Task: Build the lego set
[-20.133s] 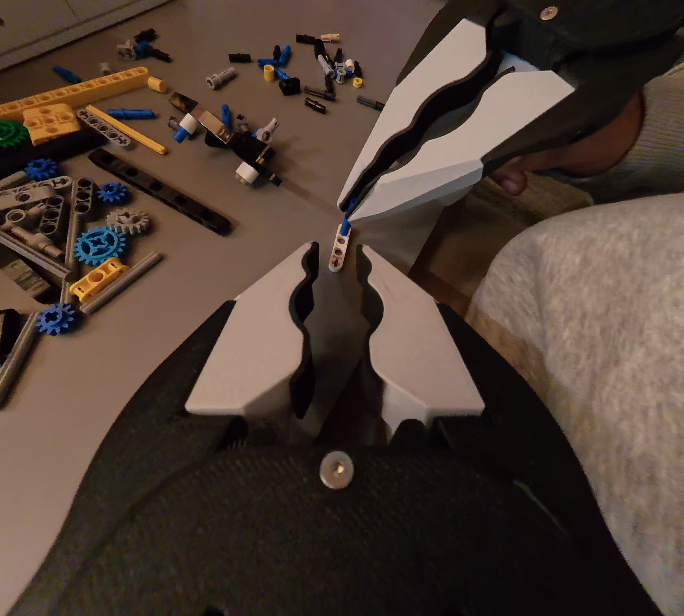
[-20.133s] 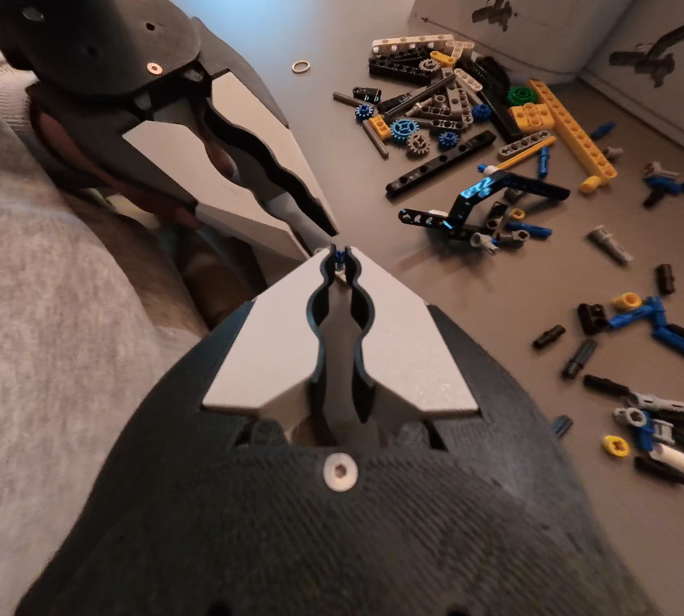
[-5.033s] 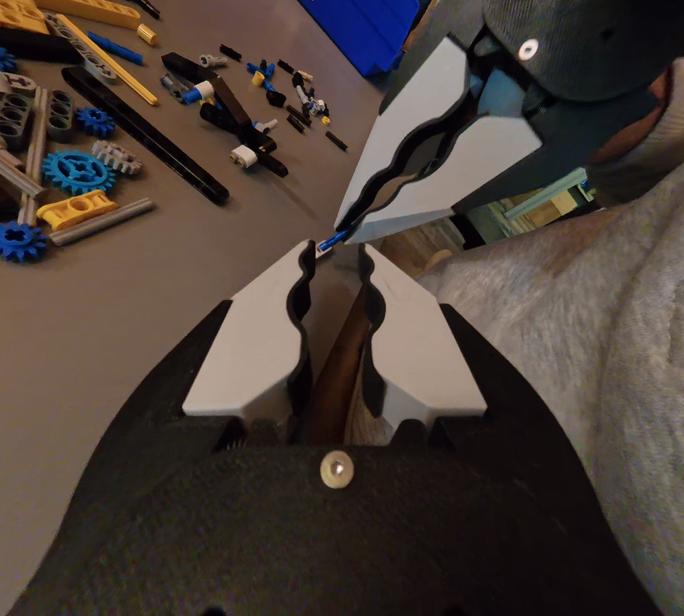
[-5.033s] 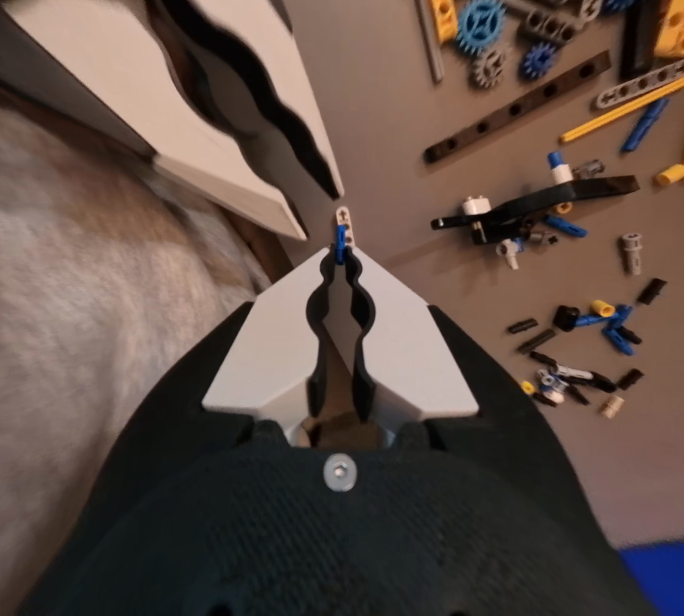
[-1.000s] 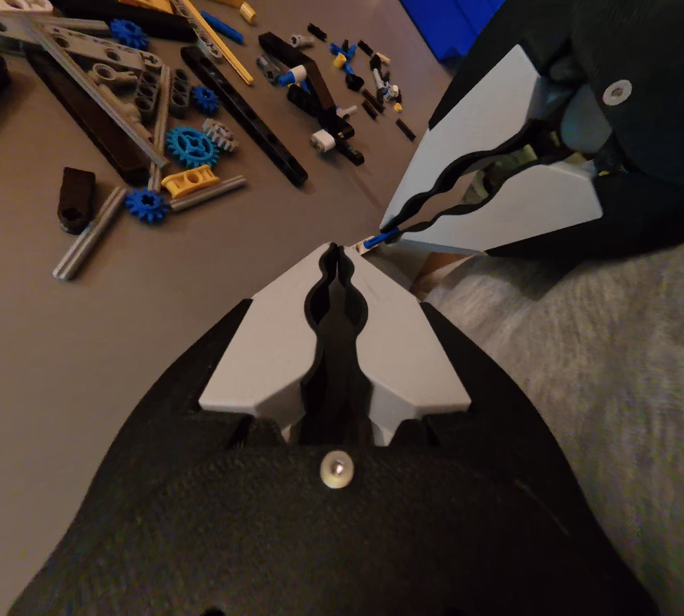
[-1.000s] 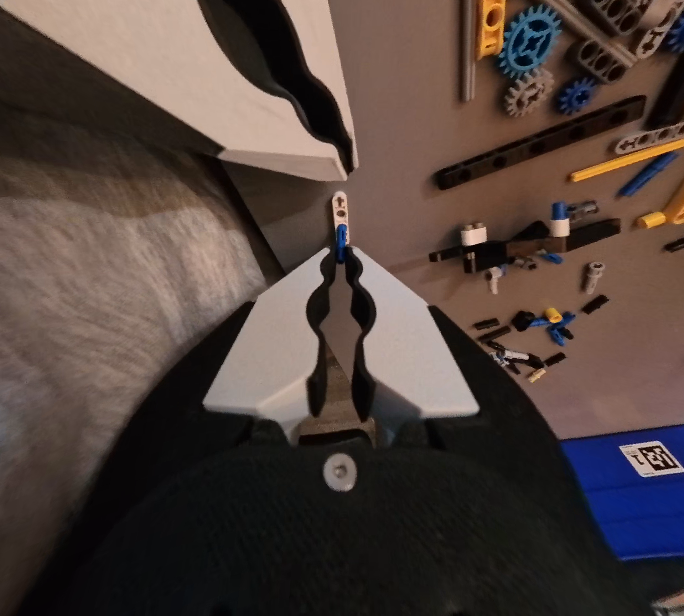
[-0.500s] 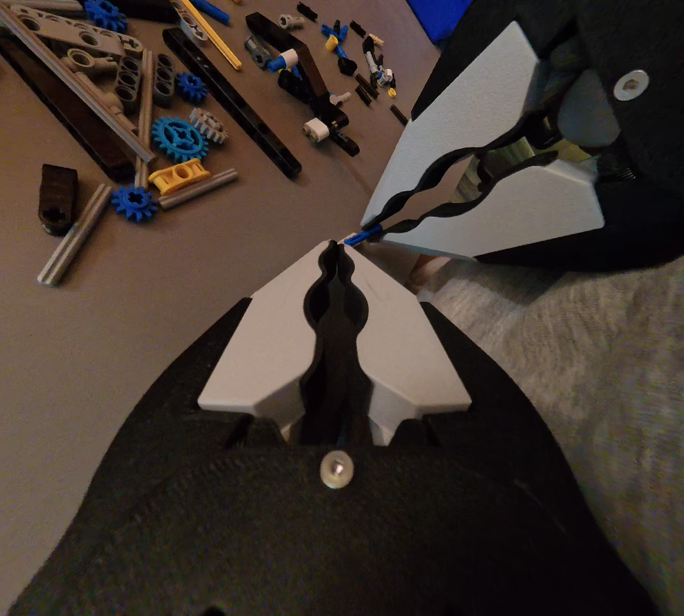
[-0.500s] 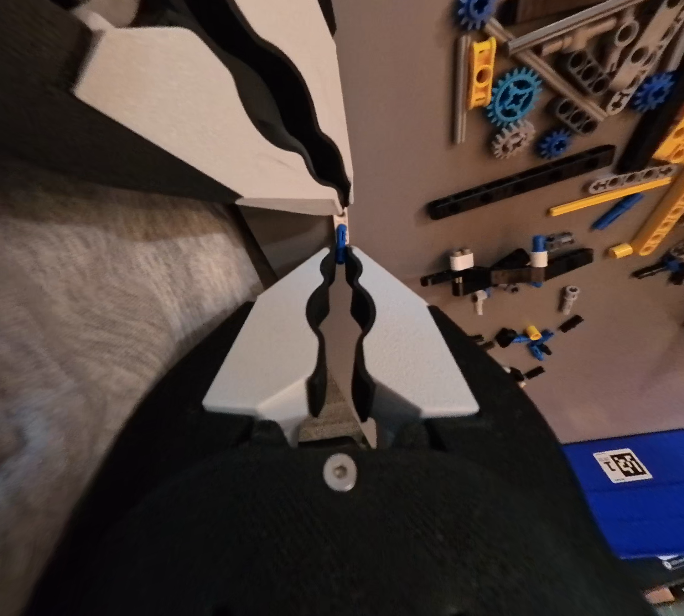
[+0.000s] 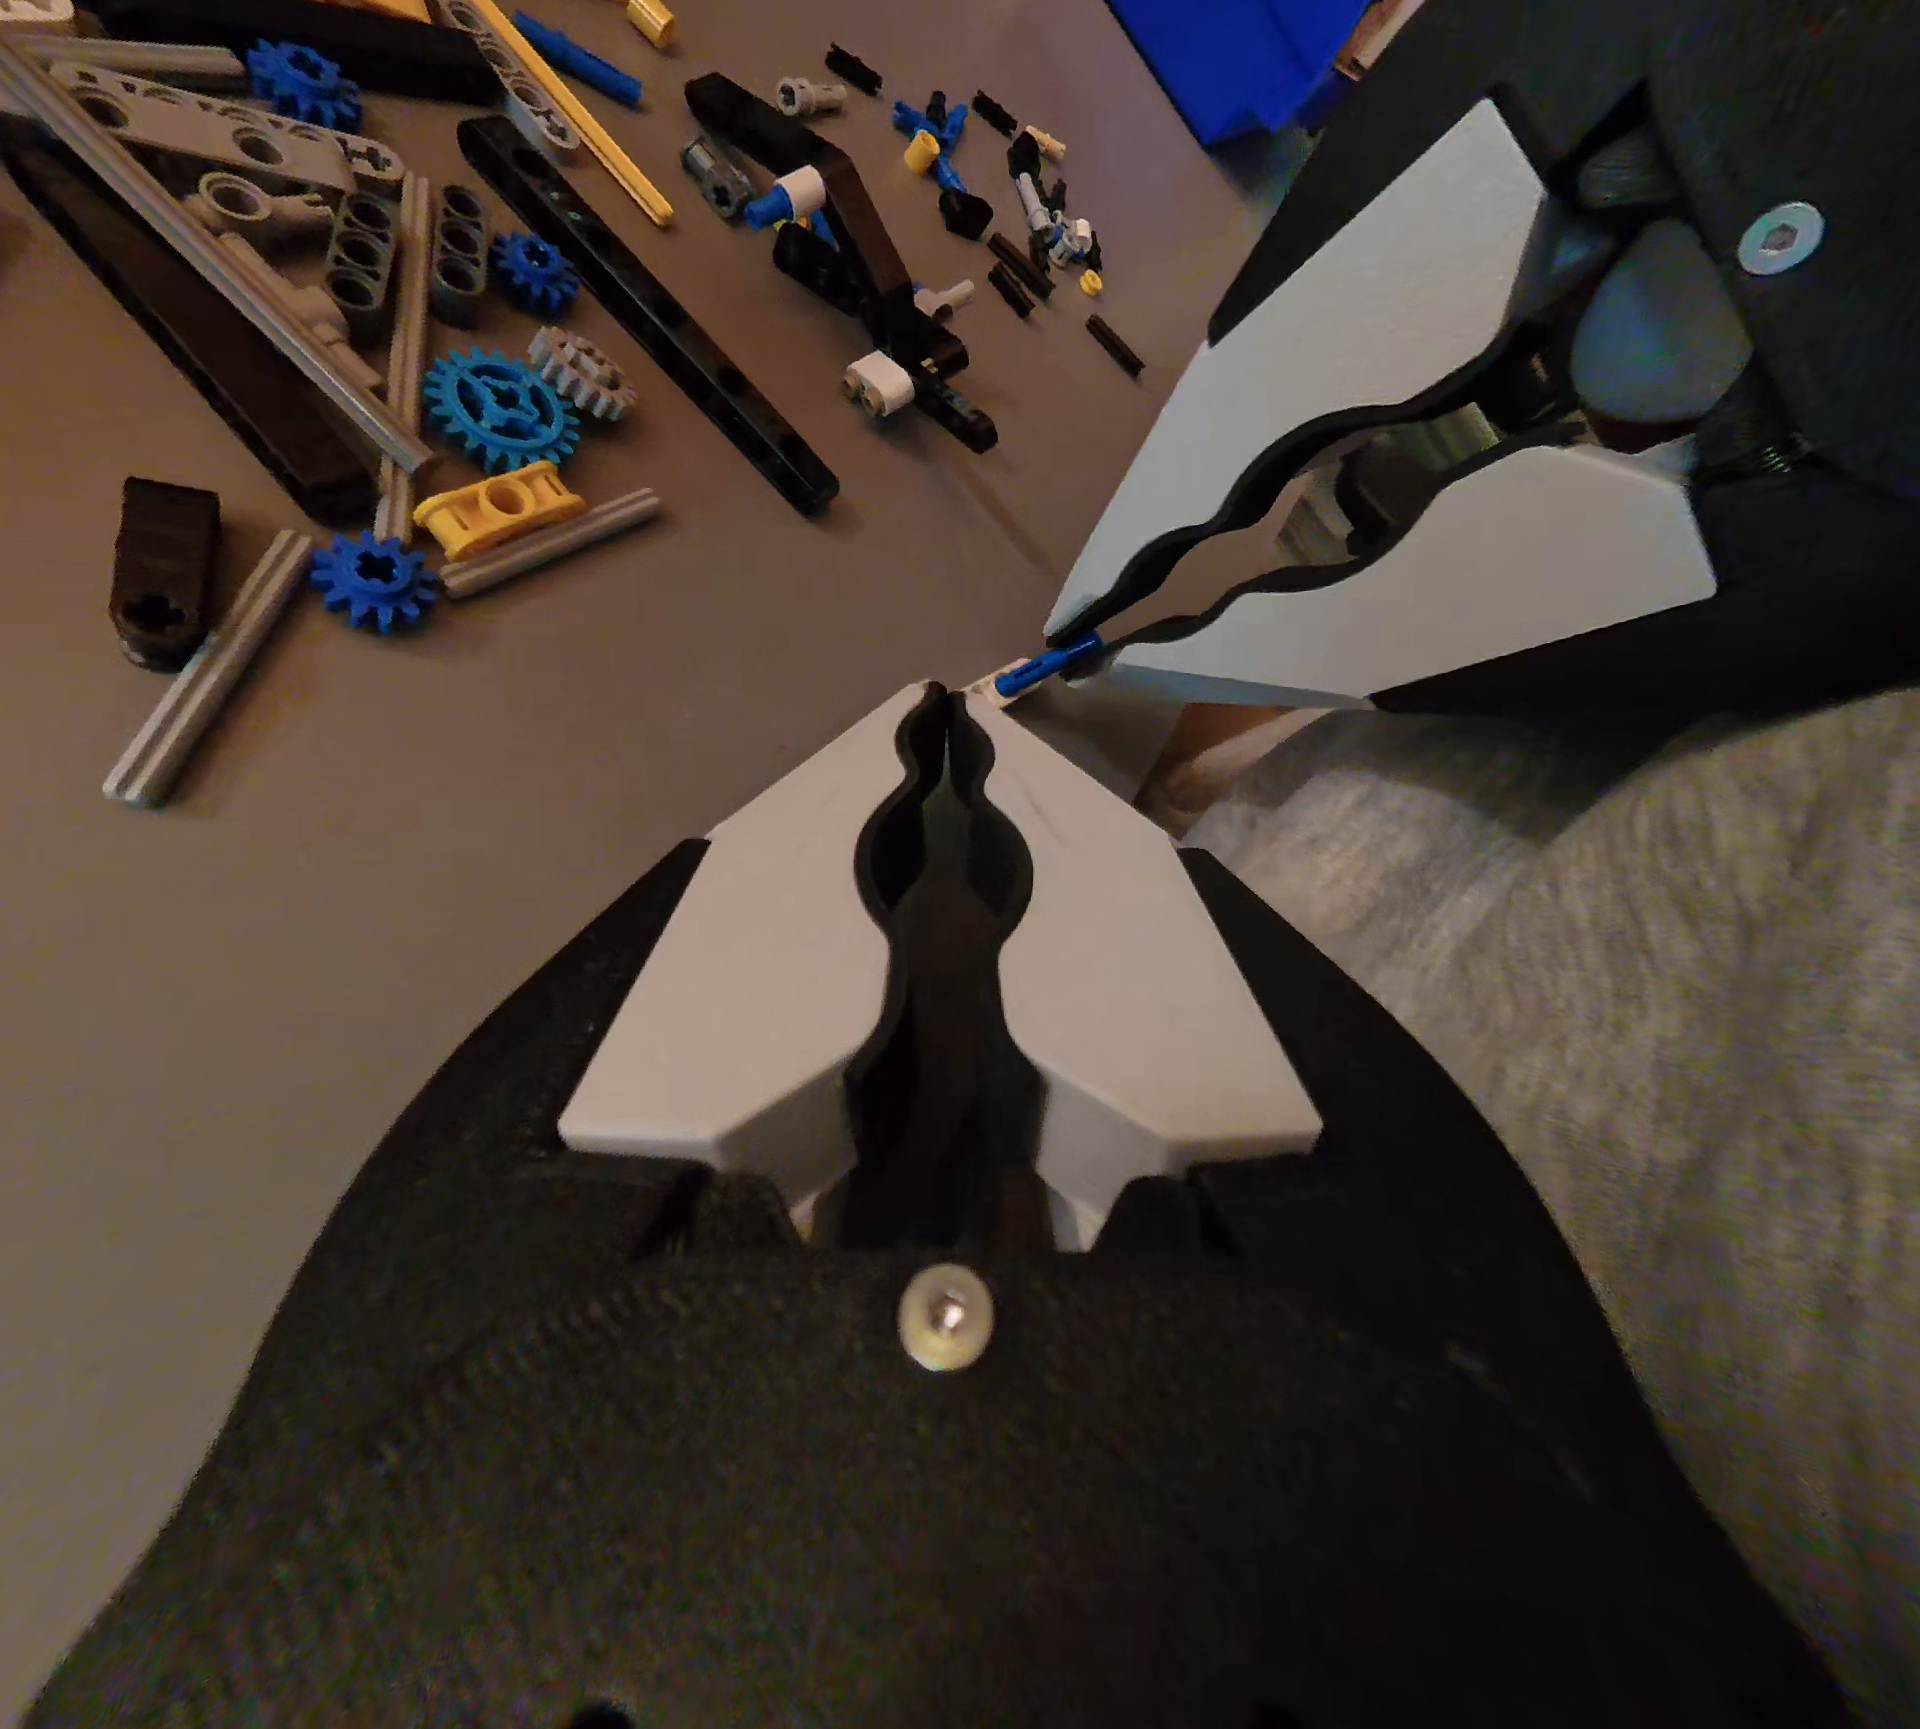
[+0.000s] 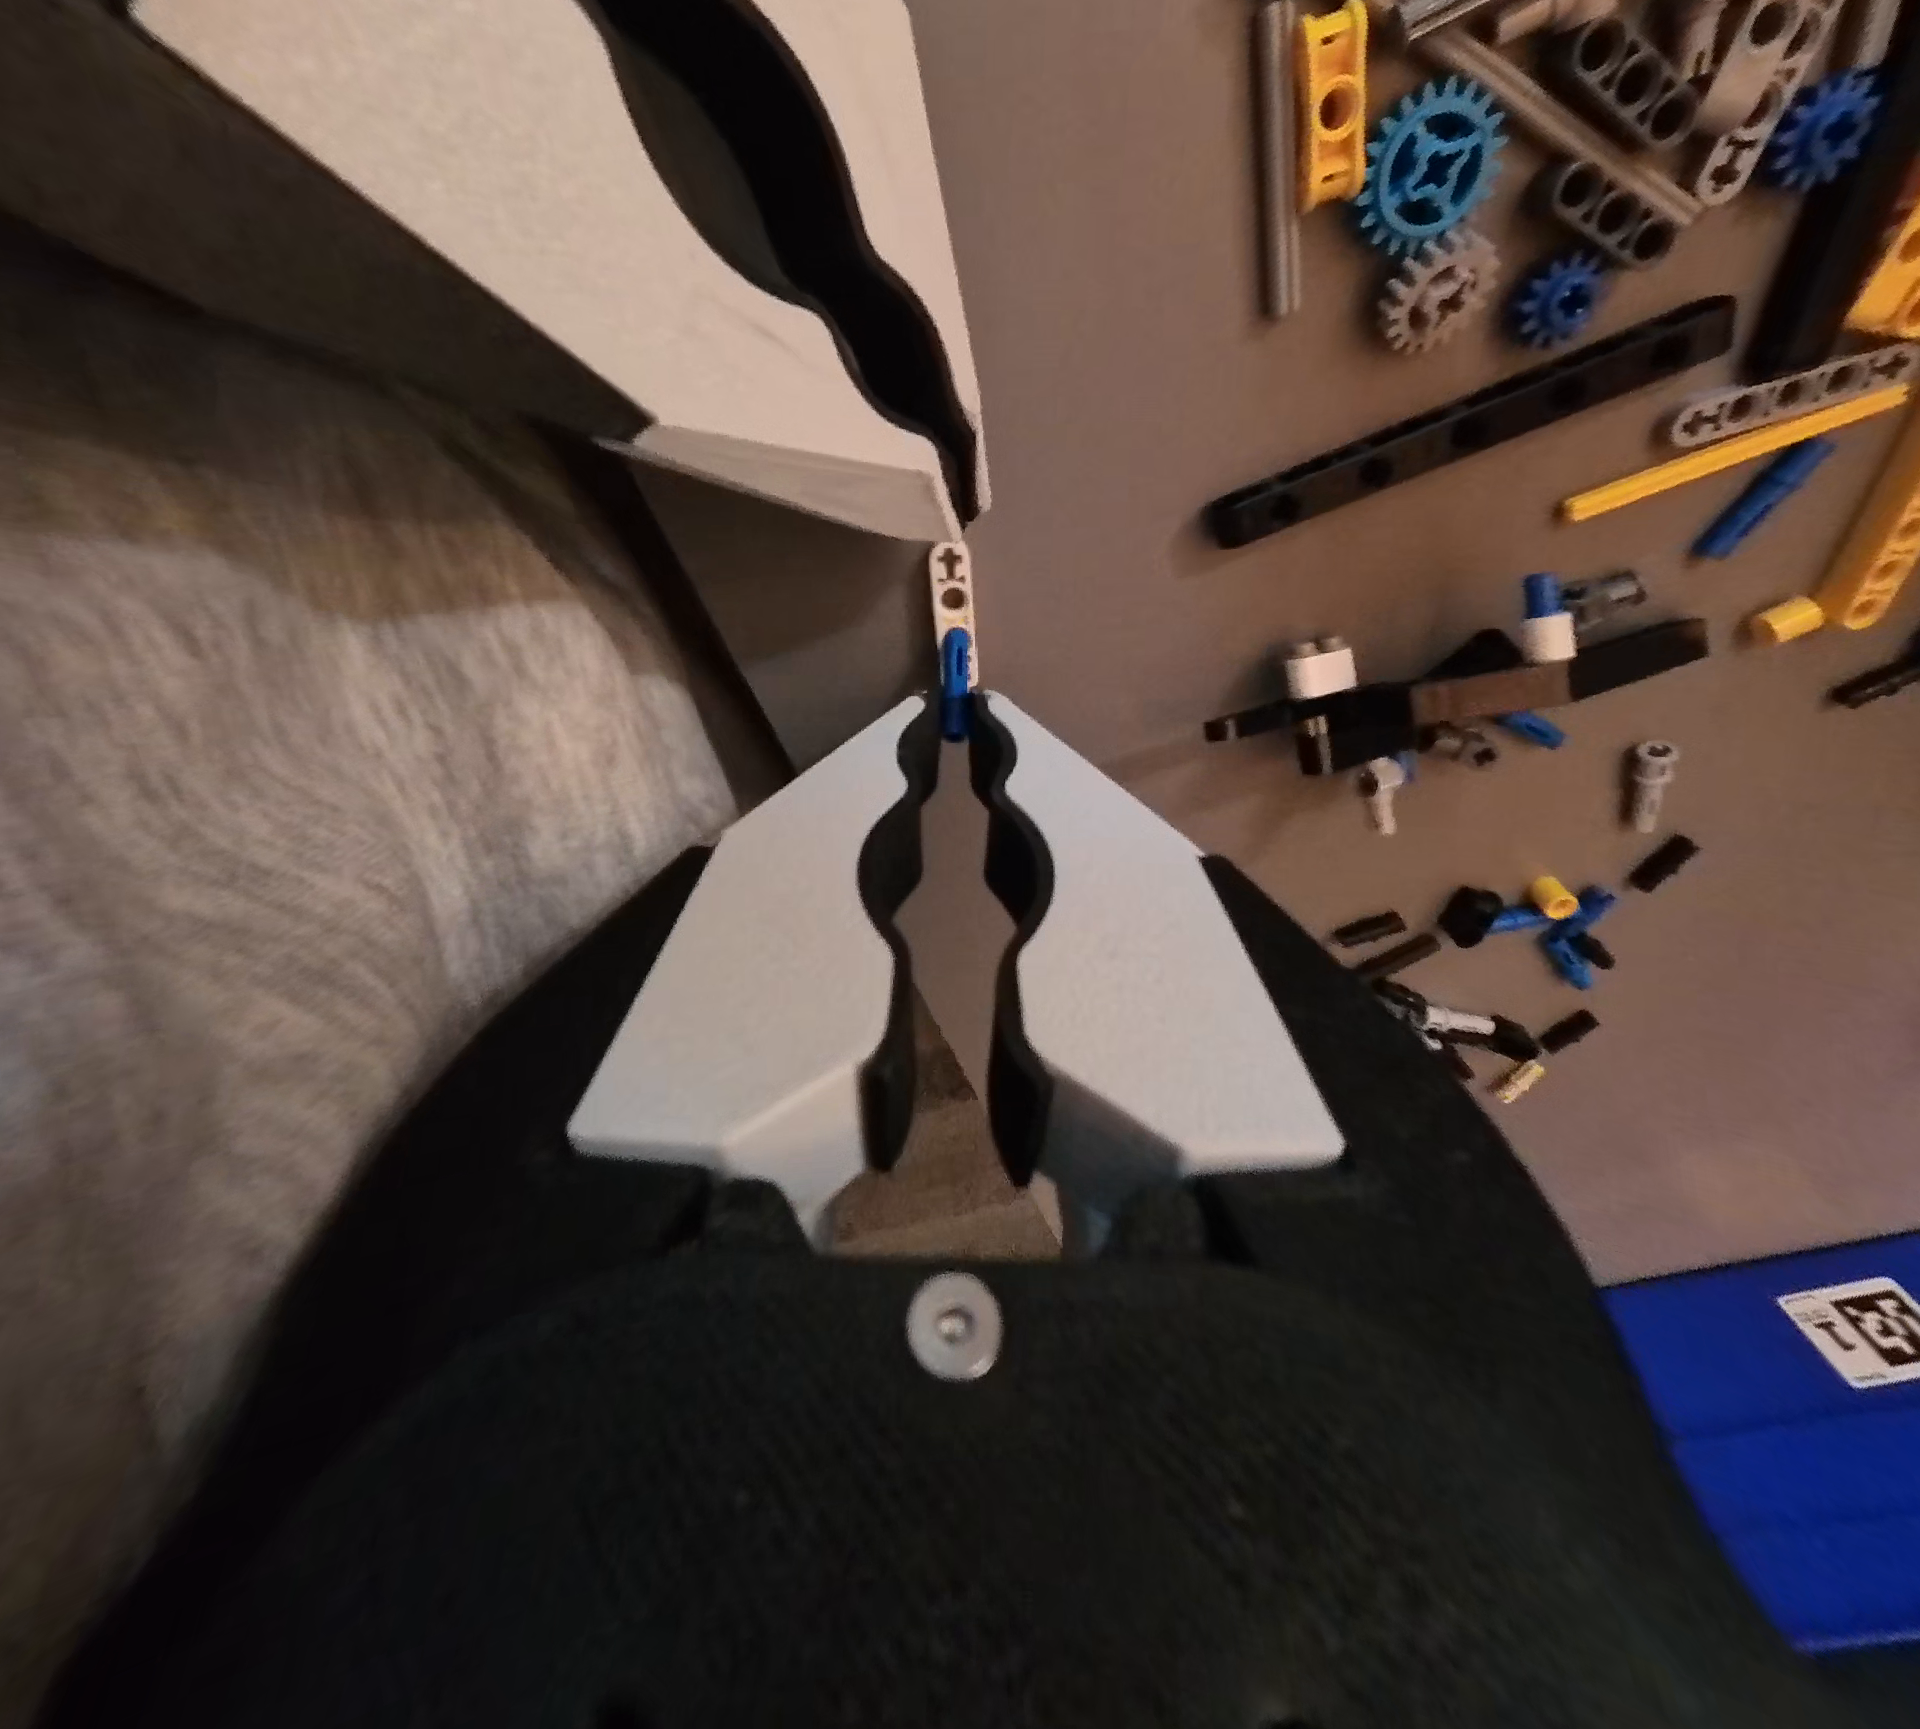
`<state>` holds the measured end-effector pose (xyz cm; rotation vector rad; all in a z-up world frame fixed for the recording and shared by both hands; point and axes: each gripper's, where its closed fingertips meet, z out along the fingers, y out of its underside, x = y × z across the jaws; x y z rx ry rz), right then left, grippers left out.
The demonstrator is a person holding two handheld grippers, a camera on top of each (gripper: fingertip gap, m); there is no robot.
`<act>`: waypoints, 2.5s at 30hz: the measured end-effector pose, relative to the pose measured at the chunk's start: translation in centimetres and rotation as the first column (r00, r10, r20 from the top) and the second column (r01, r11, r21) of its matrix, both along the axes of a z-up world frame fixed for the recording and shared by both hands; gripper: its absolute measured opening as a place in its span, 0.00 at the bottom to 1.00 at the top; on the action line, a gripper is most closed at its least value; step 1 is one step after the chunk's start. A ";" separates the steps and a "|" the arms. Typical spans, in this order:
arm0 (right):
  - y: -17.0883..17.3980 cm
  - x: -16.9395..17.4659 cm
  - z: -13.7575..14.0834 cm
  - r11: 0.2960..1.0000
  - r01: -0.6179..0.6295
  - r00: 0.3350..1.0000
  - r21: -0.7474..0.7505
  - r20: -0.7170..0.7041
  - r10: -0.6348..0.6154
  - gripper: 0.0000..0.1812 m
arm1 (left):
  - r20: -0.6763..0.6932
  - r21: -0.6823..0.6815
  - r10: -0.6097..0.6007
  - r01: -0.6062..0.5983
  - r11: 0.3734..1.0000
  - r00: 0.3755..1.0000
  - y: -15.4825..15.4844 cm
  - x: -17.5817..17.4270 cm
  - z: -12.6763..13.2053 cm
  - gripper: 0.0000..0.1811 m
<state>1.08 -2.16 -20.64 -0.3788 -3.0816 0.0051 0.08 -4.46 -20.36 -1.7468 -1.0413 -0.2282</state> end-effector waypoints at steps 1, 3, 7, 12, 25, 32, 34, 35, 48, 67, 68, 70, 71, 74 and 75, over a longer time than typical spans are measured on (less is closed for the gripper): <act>0.0 0.1 0.0 1.000 -0.006 1.000 -0.004 -0.002 0.005 0.02 | -0.001 -0.003 0.000 0.000 1.000 1.000 0.0 0.0 0.0 0.00; 0.0 0.2 0.1 1.000 -0.022 1.000 -0.018 -0.005 0.022 0.02 | 0.008 -0.009 -0.017 0.017 1.000 1.000 0.3 0.3 -0.1 0.00; 0.1 0.6 0.1 0.999 -0.030 0.999 -0.037 0.009 0.030 0.02 | 0.003 -0.045 -0.019 0.019 0.999 1.000 0.4 0.5 -0.3 0.00; 0.0 1.0 -0.2 0.997 -0.016 0.999 -0.069 0.036 0.019 0.02 | 0.010 -0.072 -0.030 0.031 0.997 0.999 0.7 0.7 -0.5 0.00; -0.7 1.0 -0.2 0.995 0.001 0.999 -0.099 0.054 0.004 0.02 | 0.027 -0.007 -0.054 0.054 0.999 0.998 0.8 0.9 -0.2 0.00; -0.2 0.9 -0.3 0.995 0.002 0.999 -0.102 0.039 0.002 0.02 | -0.007 -0.053 -0.067 0.067 0.996 0.998 1.0 1.3 -0.3 0.00; 0.0 1.0 -0.3 0.994 -0.008 0.999 -0.109 0.035 0.012 0.02 | 0.001 -0.082 -0.068 0.068 0.994 0.998 1.0 1.4 -0.5 0.00; 0.1 1.0 -0.2 0.994 -0.017 0.999 -0.111 0.029 0.020 0.02 | -0.007 -0.100 -0.072 0.071 0.992 0.997 1.0 1.4 -0.5 0.00; 1.1 1.5 -0.1 0.979 -0.090 0.995 -0.183 0.016 0.095 0.02 | -0.076 -0.249 -0.152 0.129 0.960 0.985 2.2 2.5 -1.0 0.08; 1.0 1.5 0.0 0.988 -0.038 0.999 -0.148 0.003 0.039 0.02 | -0.072 -0.236 -0.177 0.156 0.959 0.981 2.6 2.8 -1.2 0.01; 1.0 1.5 0.0 0.989 -0.029 1.000 -0.144 0.003 0.030 0.02 | -0.069 -0.229 -0.178 0.158 0.960 0.982 2.6 2.8 -1.1 0.01; 0.9 1.5 0.0 0.991 -0.023 1.000 -0.134 -0.001 0.023 0.02 | -0.061 -0.215 -0.177 0.161 0.963 0.982 2.5 2.8 -1.1 0.01; 0.9 1.5 0.0 0.991 -0.022 1.000 -0.129 -0.003 0.022 0.02 | -0.058 -0.207 -0.178 0.163 0.965 0.982 2.6 2.8 -1.1 0.01; 0.9 1.5 0.0 0.993 -0.011 1.000 -0.118 0.005 0.012 0.02 | -0.023 -0.135 -0.219 0.214 0.968 0.976 3.4 3.6 -0.9 0.00; 1.0 1.5 0.0 0.993 -0.003 1.000 -0.115 0.011 0.004 0.02 | -0.001 -0.135 -0.246 0.243 0.960 0.969 3.6 4.0 -1.2 0.00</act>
